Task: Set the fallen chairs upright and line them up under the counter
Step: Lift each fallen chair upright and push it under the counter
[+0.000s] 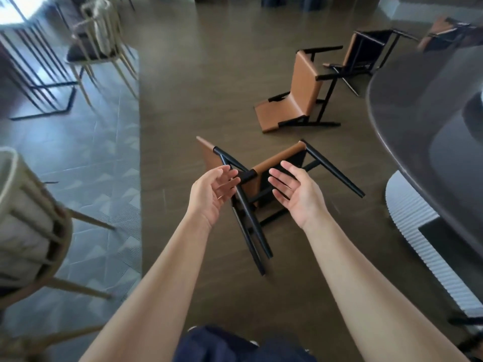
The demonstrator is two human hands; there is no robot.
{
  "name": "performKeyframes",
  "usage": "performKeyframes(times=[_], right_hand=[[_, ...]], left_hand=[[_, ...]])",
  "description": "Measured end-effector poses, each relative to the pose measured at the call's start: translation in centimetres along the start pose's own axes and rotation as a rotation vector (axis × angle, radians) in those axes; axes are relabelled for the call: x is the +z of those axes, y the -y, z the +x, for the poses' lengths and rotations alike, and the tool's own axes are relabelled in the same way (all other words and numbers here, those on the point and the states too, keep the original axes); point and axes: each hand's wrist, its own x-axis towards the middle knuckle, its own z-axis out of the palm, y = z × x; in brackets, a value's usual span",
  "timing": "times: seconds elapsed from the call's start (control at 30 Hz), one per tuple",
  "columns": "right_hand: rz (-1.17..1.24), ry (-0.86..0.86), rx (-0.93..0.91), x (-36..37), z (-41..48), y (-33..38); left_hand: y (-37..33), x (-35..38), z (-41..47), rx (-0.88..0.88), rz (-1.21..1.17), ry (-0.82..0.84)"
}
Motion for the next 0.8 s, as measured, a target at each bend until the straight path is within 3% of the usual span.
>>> performKeyframes(times=[0.47, 0.8], right_hand=[[0.123, -0.114, 0.060, 18.2, 16.2, -4.7], [0.169, -0.201, 0.087, 22.9, 28.4, -4.8]], left_hand=[[-13.0, -8.8, 20.3, -0.093, 0.060, 0.088], [-15.5, -9.1, 34.4, -0.204, 0.058, 0.071]])
